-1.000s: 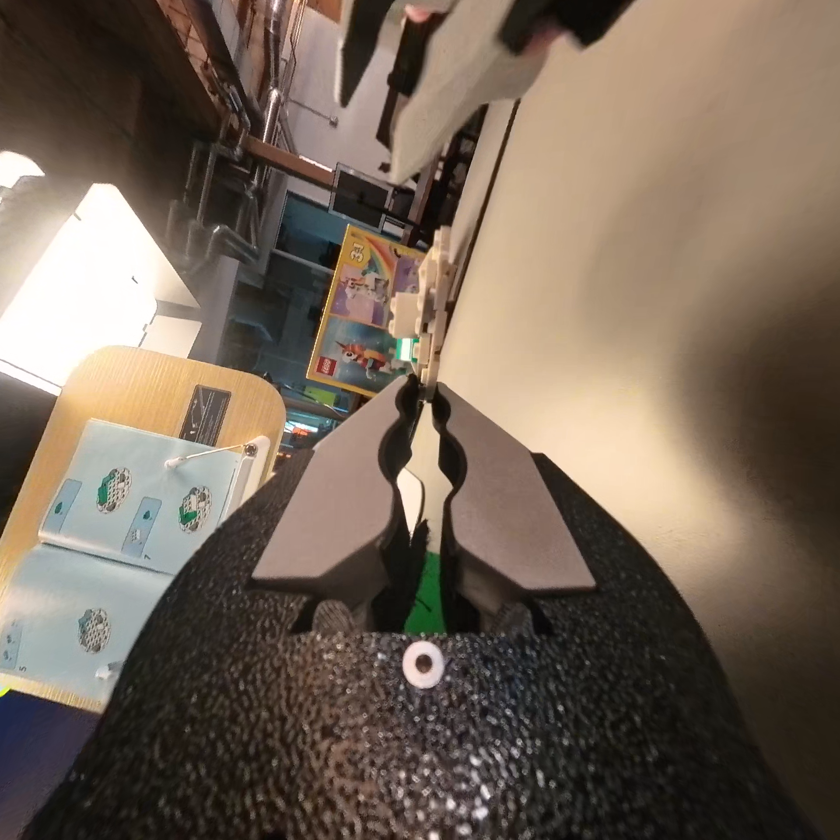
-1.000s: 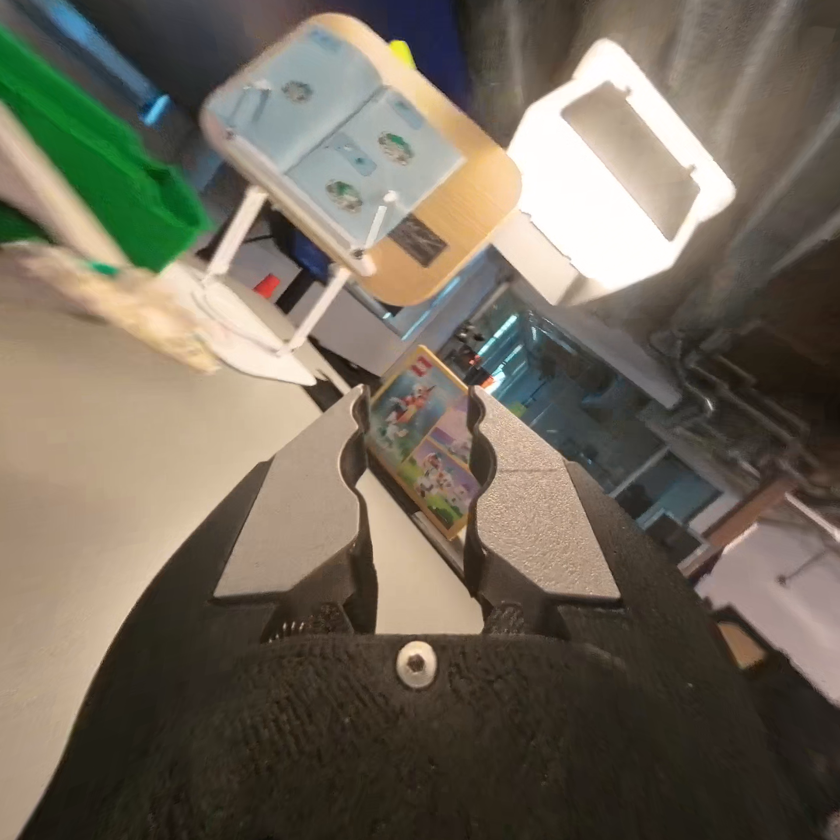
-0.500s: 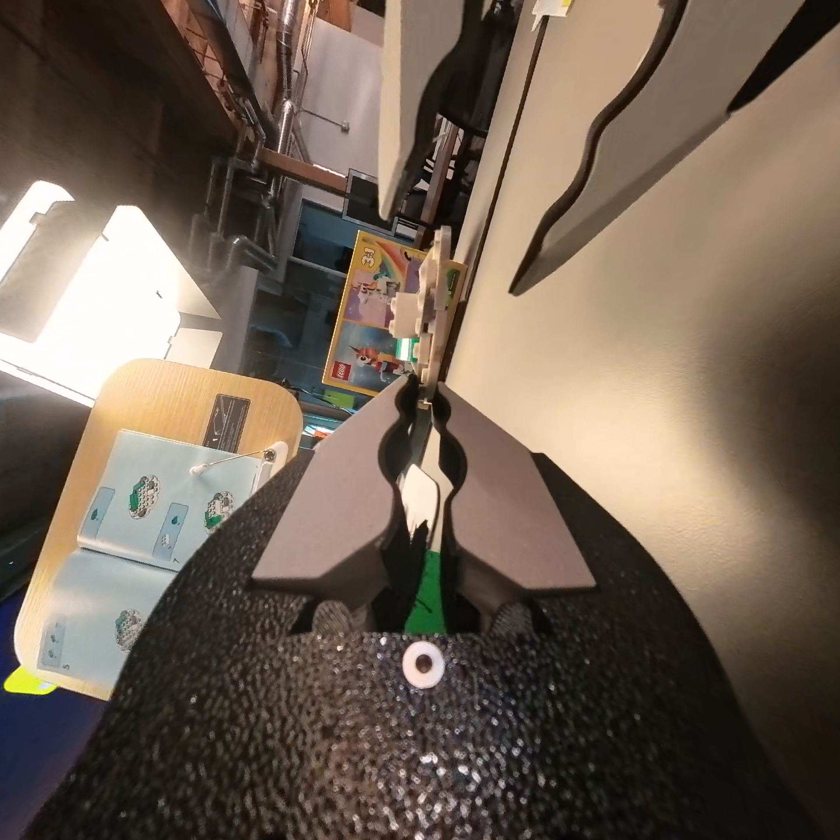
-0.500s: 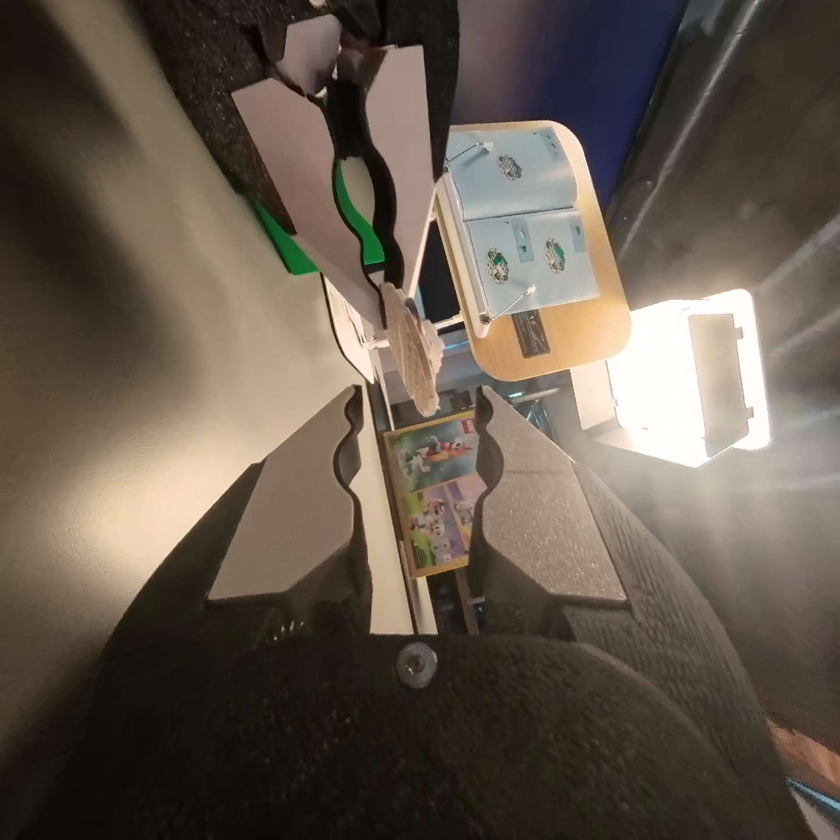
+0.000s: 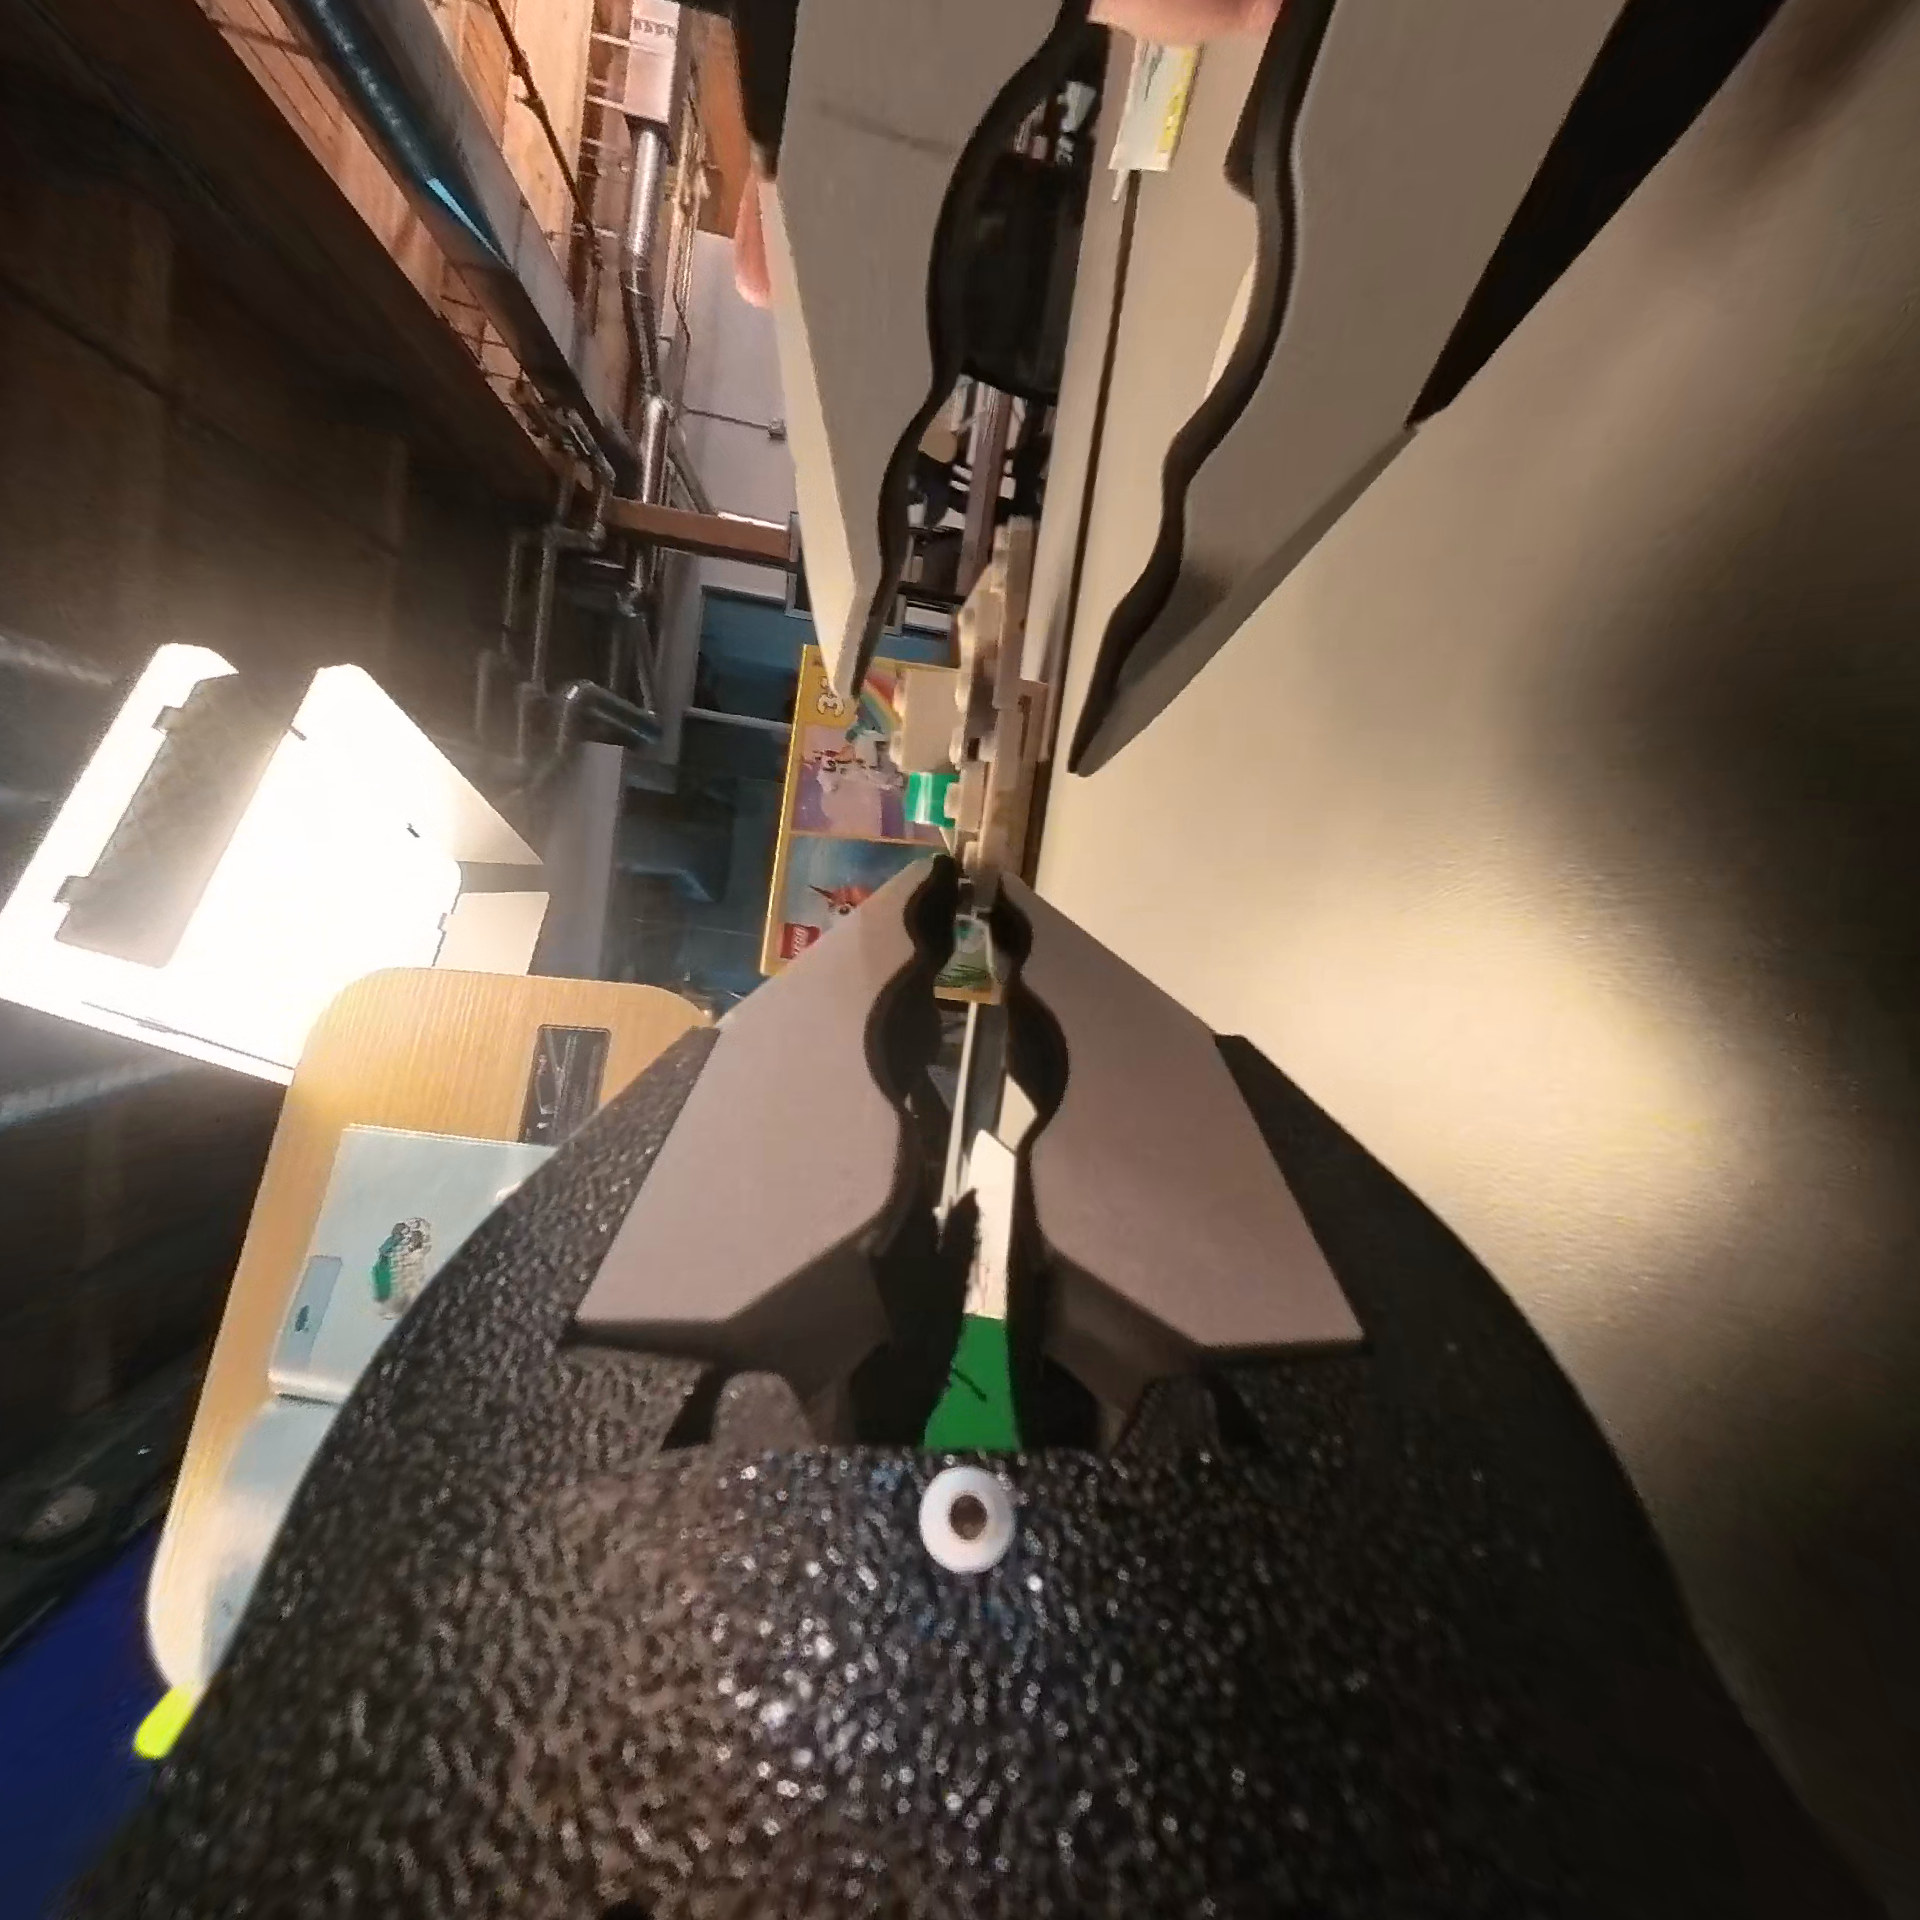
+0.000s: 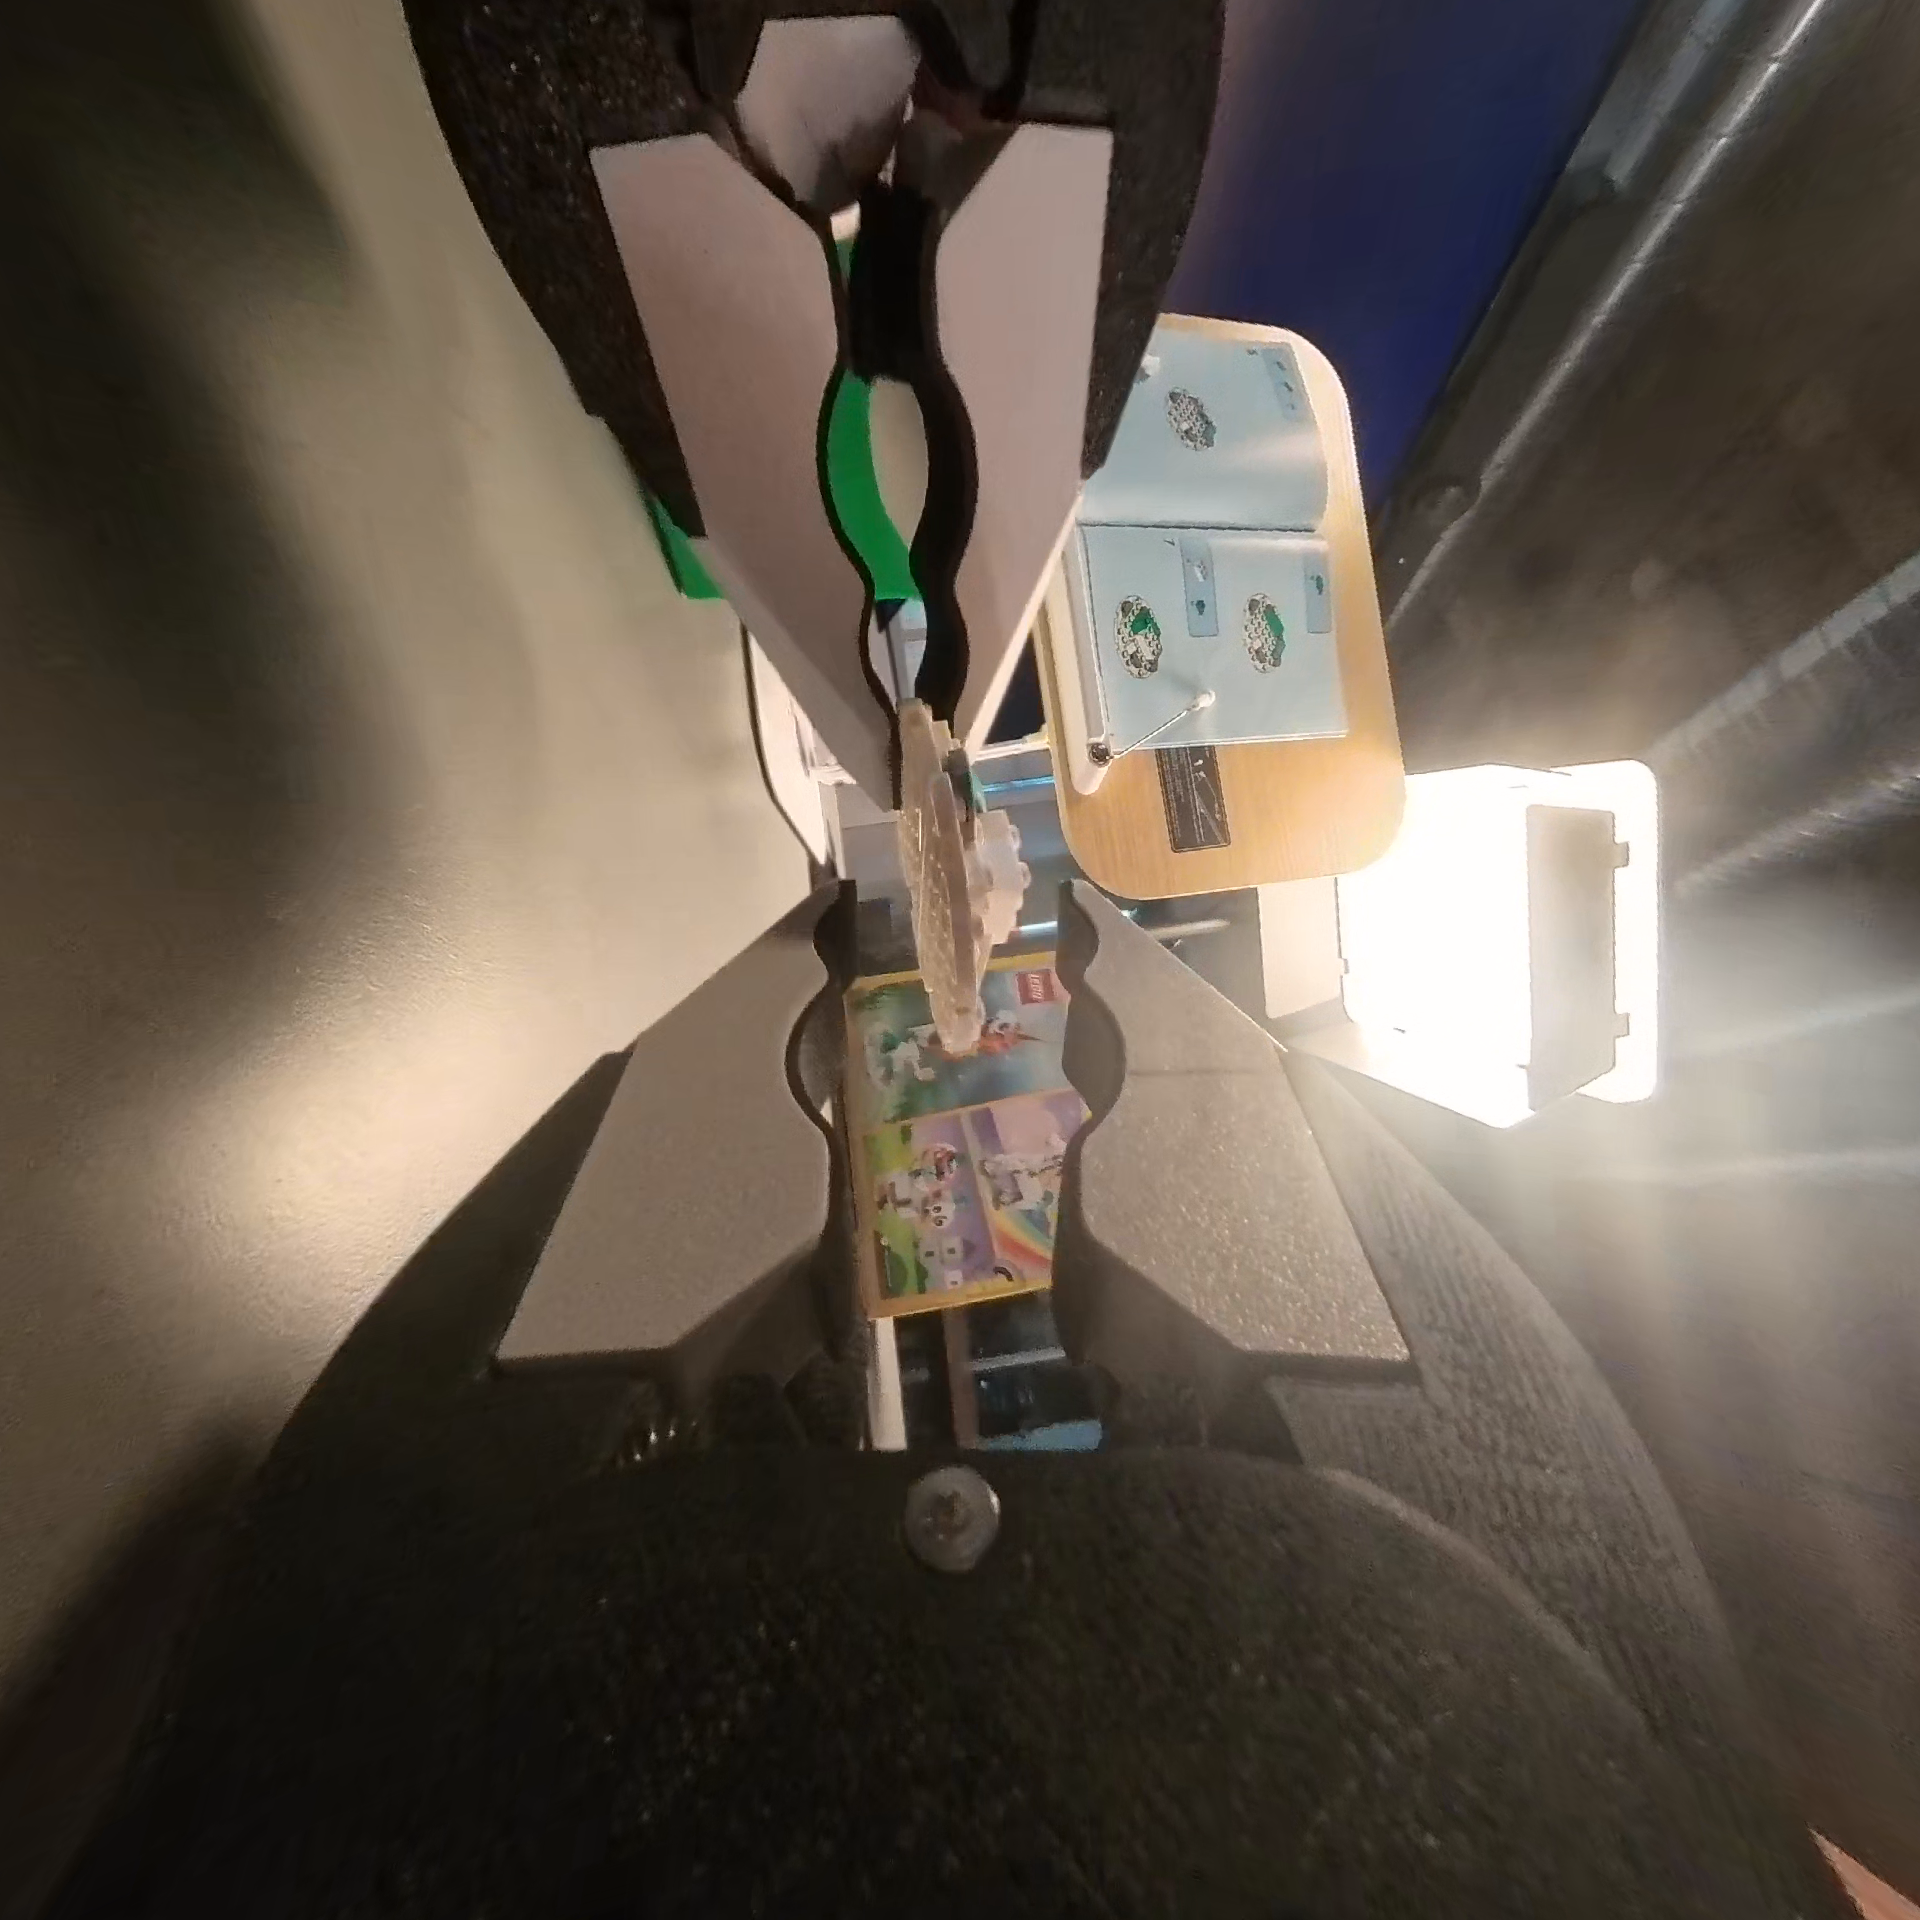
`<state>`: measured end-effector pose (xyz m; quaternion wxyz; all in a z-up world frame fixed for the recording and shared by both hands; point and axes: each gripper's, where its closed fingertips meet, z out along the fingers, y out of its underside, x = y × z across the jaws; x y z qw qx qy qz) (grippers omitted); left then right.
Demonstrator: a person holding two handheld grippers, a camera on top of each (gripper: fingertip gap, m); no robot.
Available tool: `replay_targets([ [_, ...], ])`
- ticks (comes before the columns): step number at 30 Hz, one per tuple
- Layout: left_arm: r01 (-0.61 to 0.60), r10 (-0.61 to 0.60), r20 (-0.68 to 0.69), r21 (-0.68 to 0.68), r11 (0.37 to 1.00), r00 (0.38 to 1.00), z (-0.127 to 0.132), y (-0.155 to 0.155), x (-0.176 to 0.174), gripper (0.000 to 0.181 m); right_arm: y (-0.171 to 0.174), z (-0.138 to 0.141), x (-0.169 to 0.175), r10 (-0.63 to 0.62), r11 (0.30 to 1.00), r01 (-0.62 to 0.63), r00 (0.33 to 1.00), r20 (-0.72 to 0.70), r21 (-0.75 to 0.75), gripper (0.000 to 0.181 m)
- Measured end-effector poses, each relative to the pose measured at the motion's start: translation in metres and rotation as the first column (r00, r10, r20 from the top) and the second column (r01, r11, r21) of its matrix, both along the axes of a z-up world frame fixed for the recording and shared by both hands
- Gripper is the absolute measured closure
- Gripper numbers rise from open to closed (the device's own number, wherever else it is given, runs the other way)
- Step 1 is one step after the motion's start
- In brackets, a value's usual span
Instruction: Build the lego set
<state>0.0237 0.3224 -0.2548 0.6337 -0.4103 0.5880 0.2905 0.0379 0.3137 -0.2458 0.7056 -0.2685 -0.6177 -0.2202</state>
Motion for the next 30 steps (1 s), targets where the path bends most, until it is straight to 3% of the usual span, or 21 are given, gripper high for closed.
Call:
replay_targets([
  [7,0.044,-0.042,-0.062,0.029,0.999,0.997,-0.004,-0.008,0.008,0.178,-0.001,-0.001,-0.002,0.001,1.0,-0.001,1.0,0.016,0.018,0.145],
  [14,0.063,-0.061,-0.066,0.033,0.997,0.996,-0.003,-0.011,0.011,0.178,-0.004,0.0,-0.001,0.005,1.0,-0.006,1.0,0.015,0.031,0.159],
  [23,0.088,-0.086,-0.071,0.031,0.996,0.994,-0.004,-0.015,0.014,0.178,-0.003,0.001,0.002,0.033,0.999,-0.034,0.999,-0.03,-0.038,0.154],
  [26,0.098,-0.096,-0.071,0.032,0.995,0.993,-0.004,-0.017,0.016,0.178,-0.004,0.006,0.003,0.065,0.993,-0.072,0.995,-0.081,-0.089,0.139],
  [30,0.106,-0.104,-0.071,0.031,0.994,0.992,-0.004,-0.018,0.017,0.178,-0.005,0.005,0.004,0.08,0.99,-0.089,0.993,-0.087,-0.108,0.14],
])
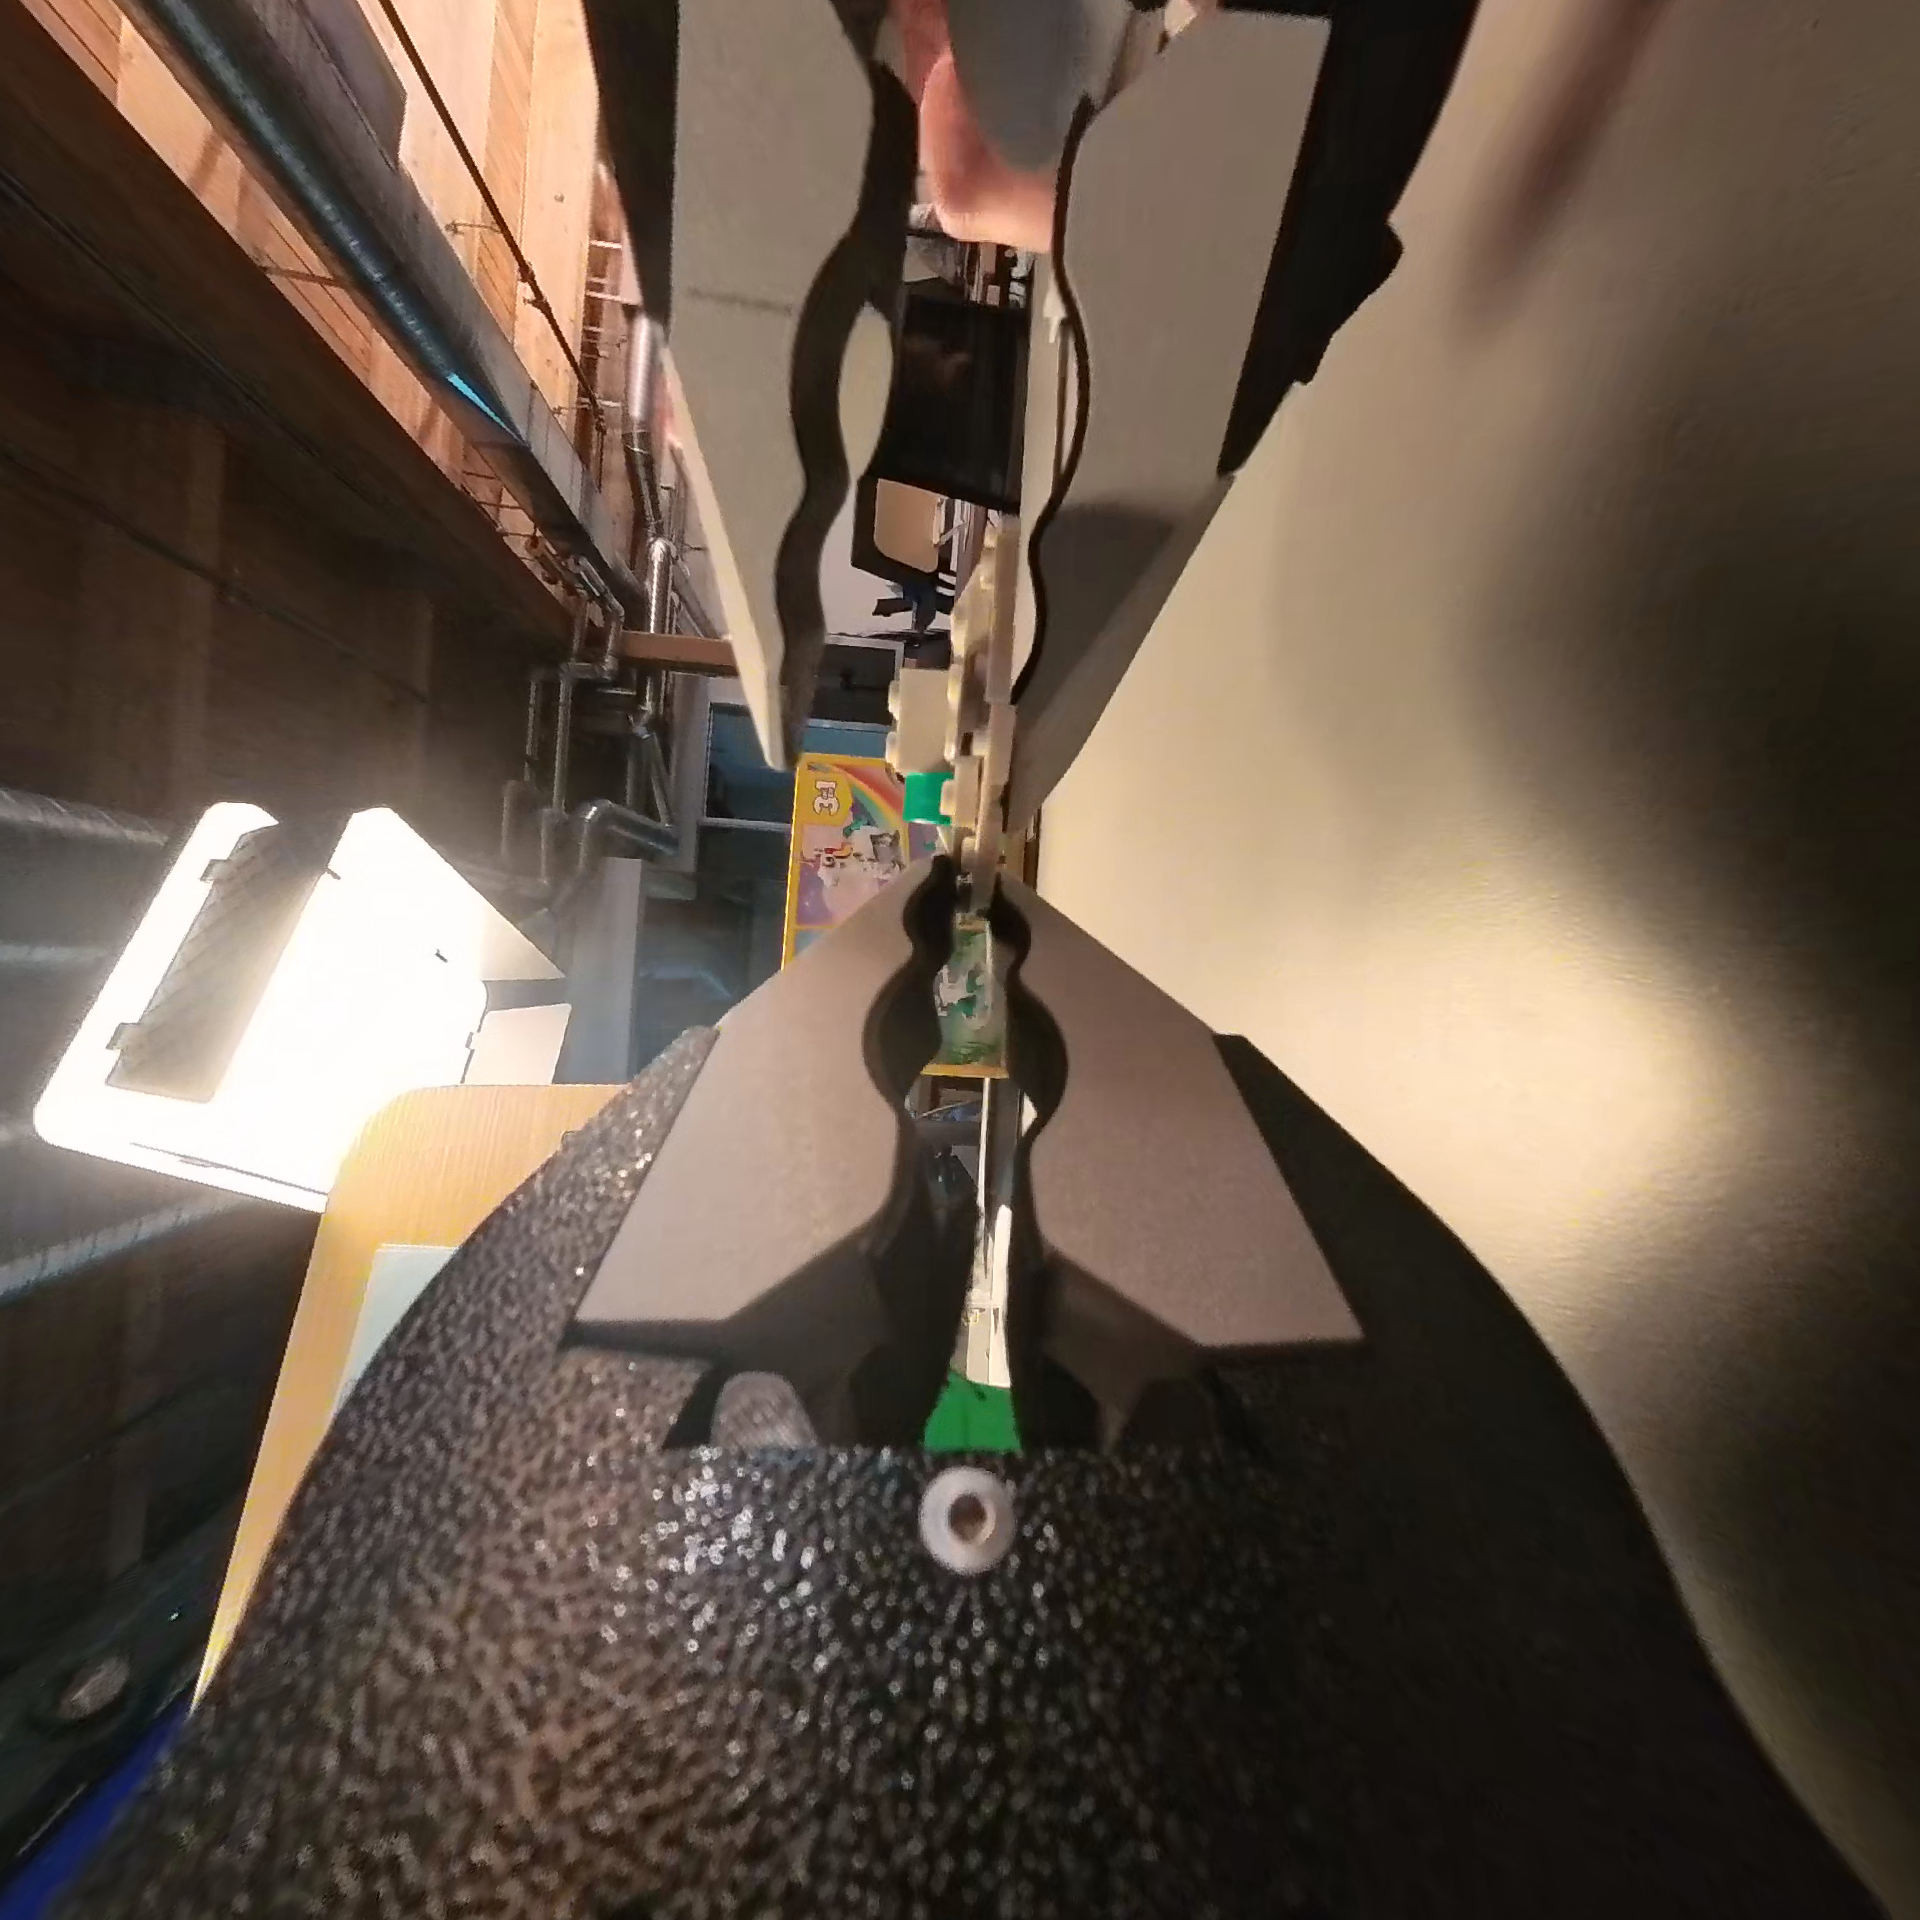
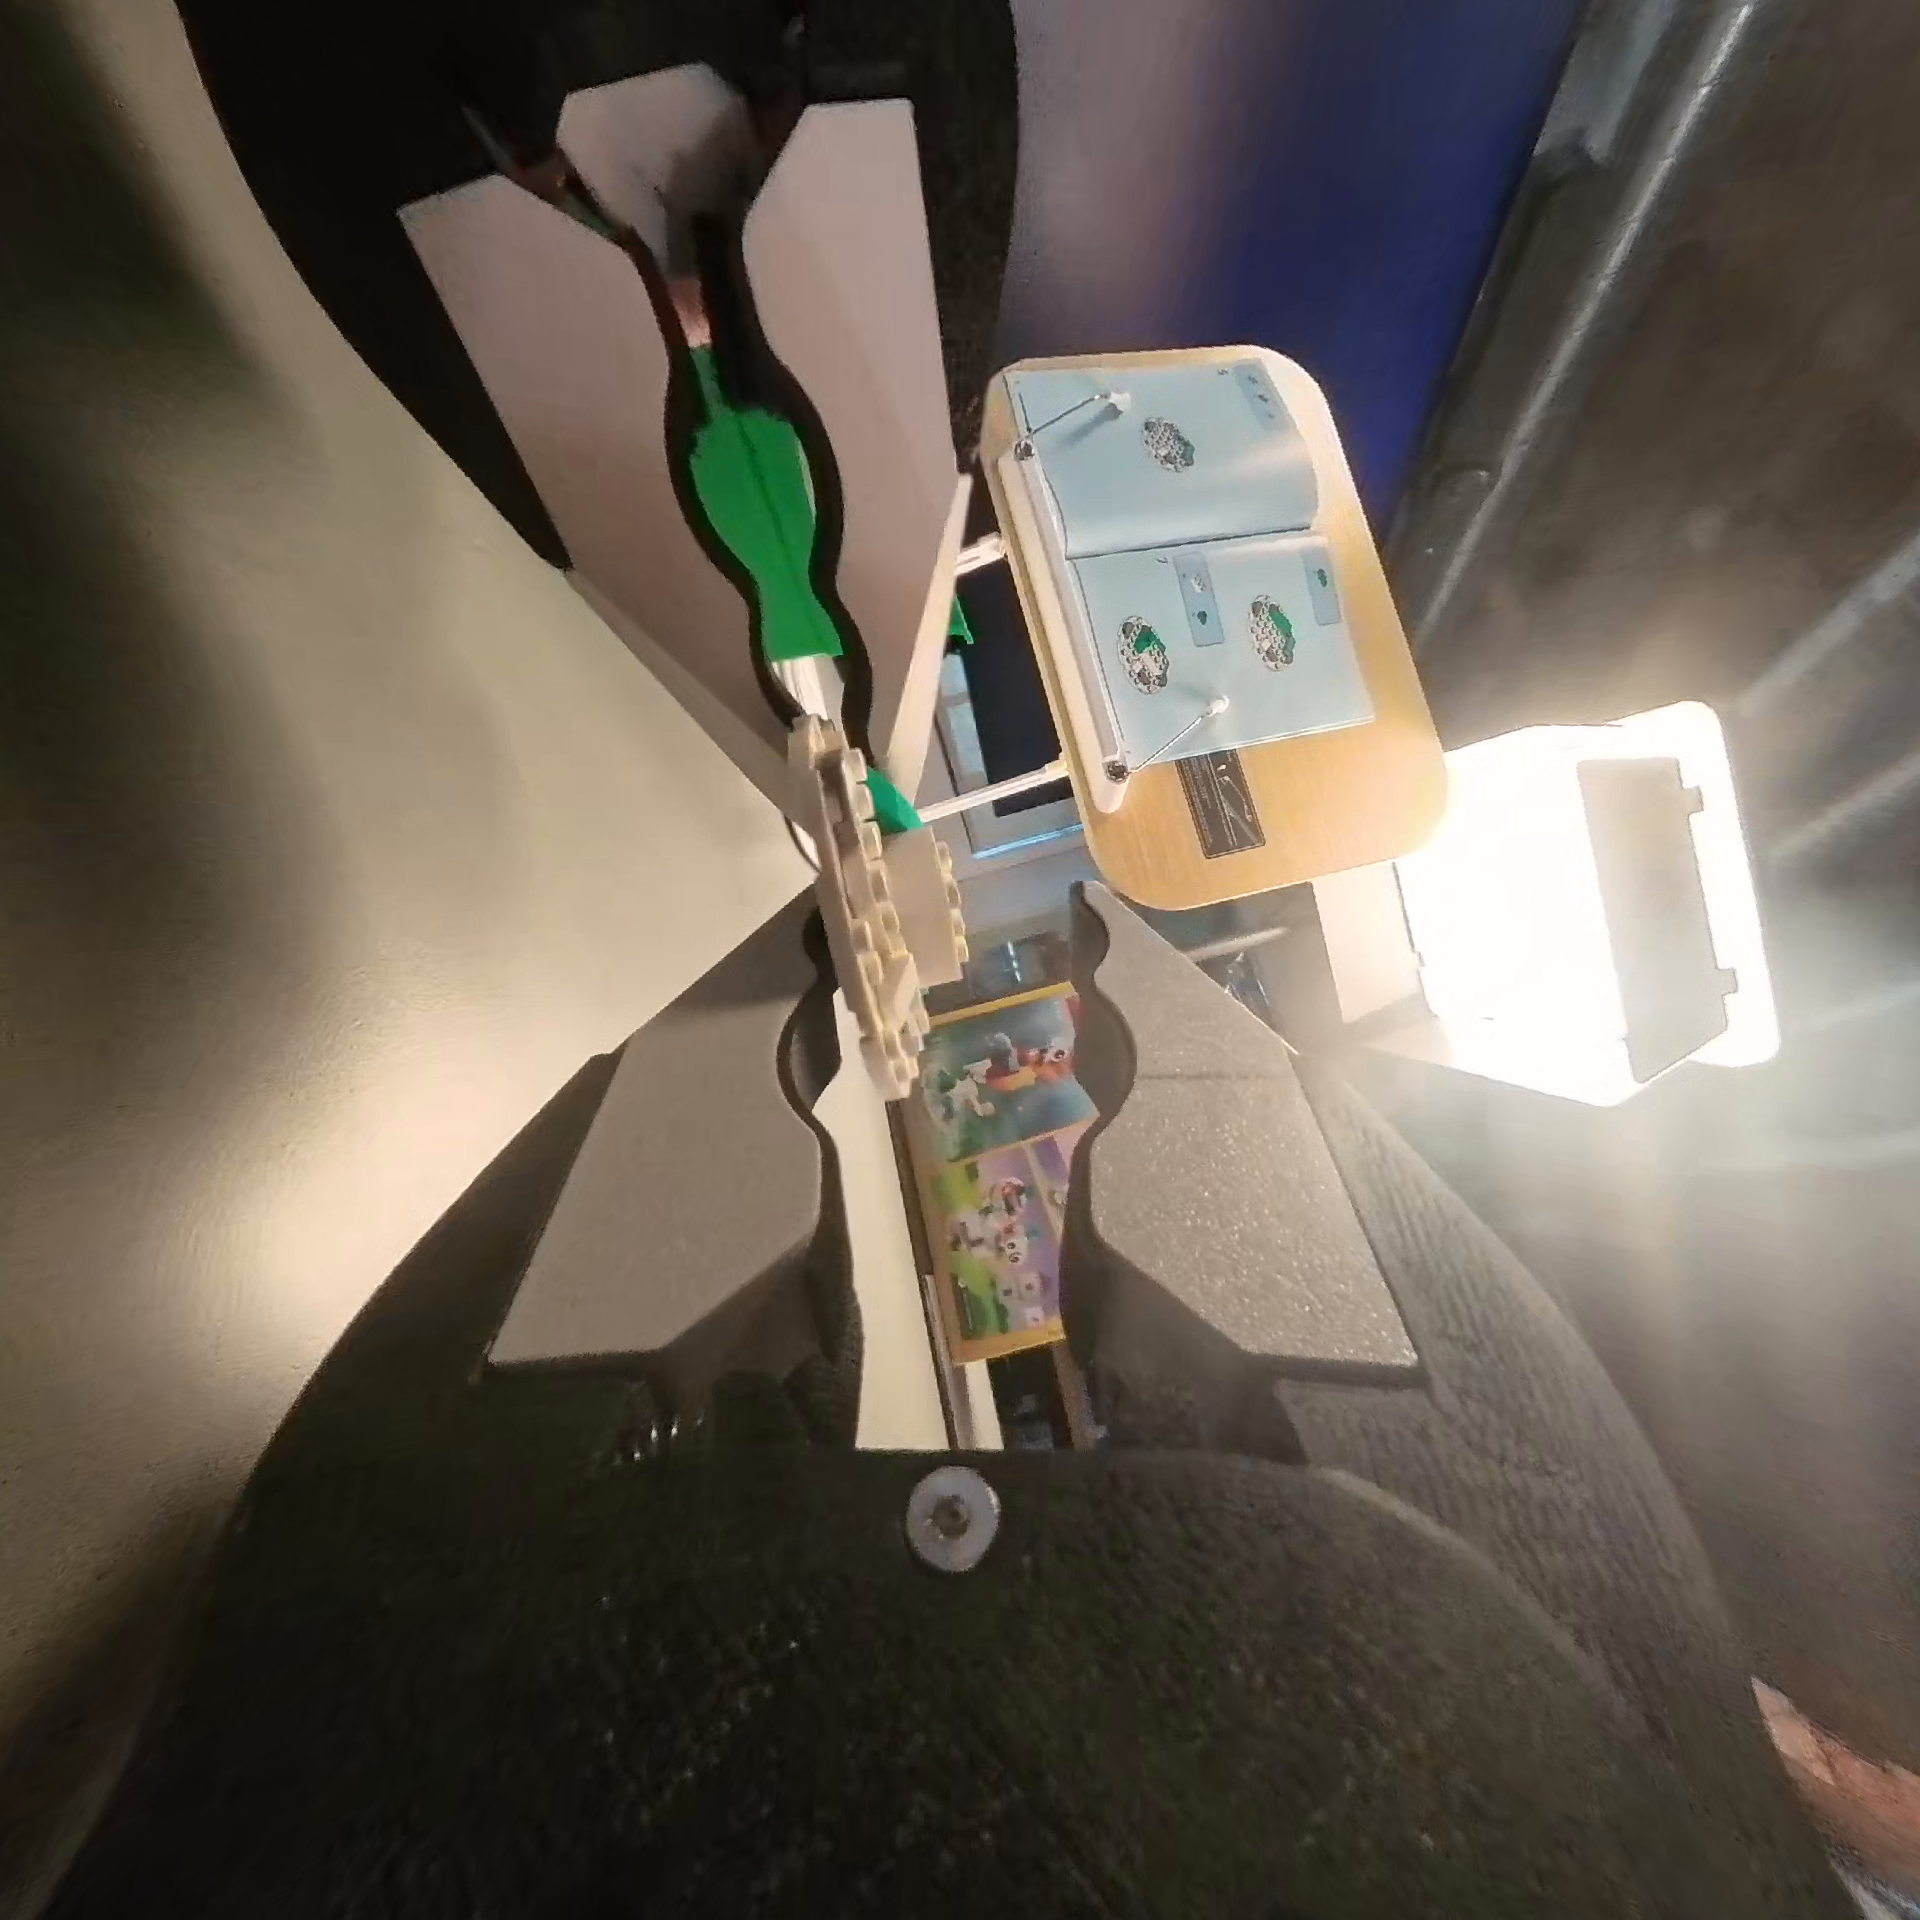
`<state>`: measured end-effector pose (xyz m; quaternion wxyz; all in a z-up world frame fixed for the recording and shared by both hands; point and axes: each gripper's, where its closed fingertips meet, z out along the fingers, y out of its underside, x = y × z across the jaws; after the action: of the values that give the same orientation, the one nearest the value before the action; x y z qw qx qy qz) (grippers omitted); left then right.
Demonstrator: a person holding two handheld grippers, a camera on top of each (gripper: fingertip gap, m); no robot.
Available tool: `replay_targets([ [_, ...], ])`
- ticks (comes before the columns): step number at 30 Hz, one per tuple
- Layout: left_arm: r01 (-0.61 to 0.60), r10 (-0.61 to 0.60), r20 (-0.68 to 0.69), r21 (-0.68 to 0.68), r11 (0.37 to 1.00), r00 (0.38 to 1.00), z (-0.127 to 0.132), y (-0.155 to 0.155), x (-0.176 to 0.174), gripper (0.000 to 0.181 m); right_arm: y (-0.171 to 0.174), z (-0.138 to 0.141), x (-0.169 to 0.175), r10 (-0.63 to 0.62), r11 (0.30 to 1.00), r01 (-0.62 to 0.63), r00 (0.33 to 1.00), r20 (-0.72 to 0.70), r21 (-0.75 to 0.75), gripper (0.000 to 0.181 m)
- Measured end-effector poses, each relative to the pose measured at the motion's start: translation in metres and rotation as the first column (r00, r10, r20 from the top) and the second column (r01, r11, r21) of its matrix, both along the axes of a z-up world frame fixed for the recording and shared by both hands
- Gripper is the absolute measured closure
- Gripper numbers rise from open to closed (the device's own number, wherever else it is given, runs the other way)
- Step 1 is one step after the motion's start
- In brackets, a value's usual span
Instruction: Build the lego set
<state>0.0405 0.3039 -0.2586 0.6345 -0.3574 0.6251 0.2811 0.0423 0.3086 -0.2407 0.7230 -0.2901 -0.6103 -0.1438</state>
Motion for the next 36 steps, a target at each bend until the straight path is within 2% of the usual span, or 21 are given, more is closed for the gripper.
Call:
replay_targets([
  [9,0.004,-0.004,-0.002,-0.01,1.0,1.0,0.0,-0.001,0.001,0.178,-0.003,-0.009,-0.004,0.001,0.999,-0.003,0.997,0.071,0.037,0.162],
  [15,0.01,-0.009,0.009,-0.039,0.999,1.0,-0.001,-0.002,0.002,0.178,-0.003,-0.011,-0.004,0.001,0.999,-0.005,0.996,0.089,0.039,0.162],
  [16,0.034,-0.032,0.046,-0.05,0.998,0.998,0.002,-0.004,0.004,0.174,-0.003,-0.011,-0.004,0.0,0.999,-0.003,0.996,0.089,0.045,0.163],
  [19,0.15,-0.126,0.225,-0.093,0.984,0.966,0.024,-0.021,0.01,0.142,-0.001,-0.006,0.0,-0.005,0.999,0.002,0.998,0.064,0.042,0.163],
  [20,0.173,-0.138,0.281,-0.106,0.979,0.95,0.031,-0.023,0.009,0.136,0.0,-0.003,0.003,-0.002,1.0,0.001,0.999,0.044,0.026,0.162],
  [26,0.253,-0.142,0.488,-0.168,0.953,0.861,0.055,-0.028,0.004,0.133,0.015,0.008,0.02,-0.053,0.998,0.051,0.997,-0.055,-0.031,0.163],
  [28,0.209,-0.115,0.501,-0.137,0.968,0.858,0.068,-0.027,0.0,0.129,0.017,0.009,0.02,-0.059,0.998,0.058,0.996,-0.062,-0.03,0.163],
  [30,0.101,-0.068,0.458,-0.047,0.994,0.887,0.084,-0.028,-0.01,0.127,0.016,0.008,0.02,-0.051,0.998,0.048,0.997,-0.065,-0.037,0.163],
  [32,0.027,-0.026,0.459,0.004,1.0,0.888,0.102,-0.039,-0.022,0.13,0.016,0.009,0.02,-0.04,0.998,0.036,0.996,-0.081,-0.054,0.163],
  [34,-0.007,0.003,0.508,0.005,1.0,0.861,0.117,-0.056,-0.036,0.132,0.015,0.01,0.018,-0.026,0.997,0.019,0.995,-0.096,-0.069,0.163],
  [36,-0.027,0.046,0.586,-0.041,0.999,0.809,0.13,-0.076,-0.053,0.133,0.015,0.009,0.016,-0.02,0.997,0.012,0.995,-0.1,-0.074,0.163],
])
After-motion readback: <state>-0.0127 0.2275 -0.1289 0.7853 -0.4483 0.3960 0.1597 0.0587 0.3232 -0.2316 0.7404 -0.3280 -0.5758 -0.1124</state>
